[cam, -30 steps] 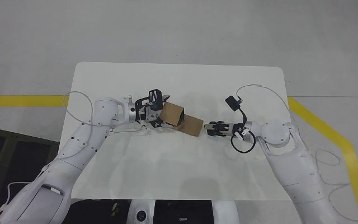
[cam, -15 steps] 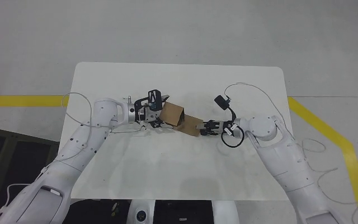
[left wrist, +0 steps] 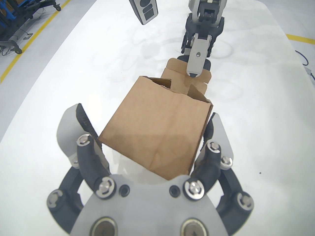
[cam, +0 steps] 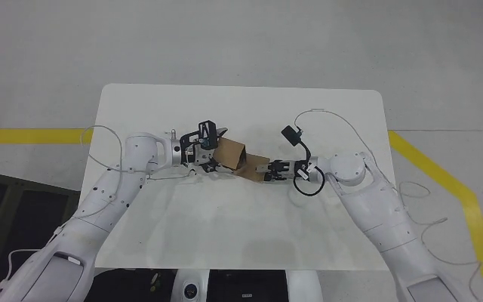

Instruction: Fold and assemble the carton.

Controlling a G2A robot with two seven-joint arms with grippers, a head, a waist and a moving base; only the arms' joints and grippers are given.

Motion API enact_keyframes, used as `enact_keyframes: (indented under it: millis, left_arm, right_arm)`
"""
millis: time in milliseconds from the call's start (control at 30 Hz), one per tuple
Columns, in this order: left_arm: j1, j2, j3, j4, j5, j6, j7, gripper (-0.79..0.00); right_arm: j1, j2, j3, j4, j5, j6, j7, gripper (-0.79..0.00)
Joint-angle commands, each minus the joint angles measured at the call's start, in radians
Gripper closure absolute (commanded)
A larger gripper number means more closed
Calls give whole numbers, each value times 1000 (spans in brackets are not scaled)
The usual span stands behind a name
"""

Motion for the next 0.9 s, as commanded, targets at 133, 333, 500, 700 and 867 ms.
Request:
enact_keyframes:
  millis: [133,333,500,700,867]
  left_arm:
    - [3,0,-1,-3,2,0,-5,-785]
    - [4,-1,-1,-5,3,0,-10,-785]
    - [4,-2,-3,-5,4,2,-14,-785]
    - [5,-2,-5,-3,2,-4,-21,-785]
    - [3,-3,-3,-1,2,-11,-28,-785]
  right_arm:
    - [-25,2,19,-35,83,-50,15,-222]
    - [-21,-4,7,-22,146,-89,21,-219]
    - [0,-16,-19,16,195,-133,20,-215]
    - [34,-27,-46,55,193,-158,-5,-215]
    - [60,-32,-57,86,172,-175,-36,-206]
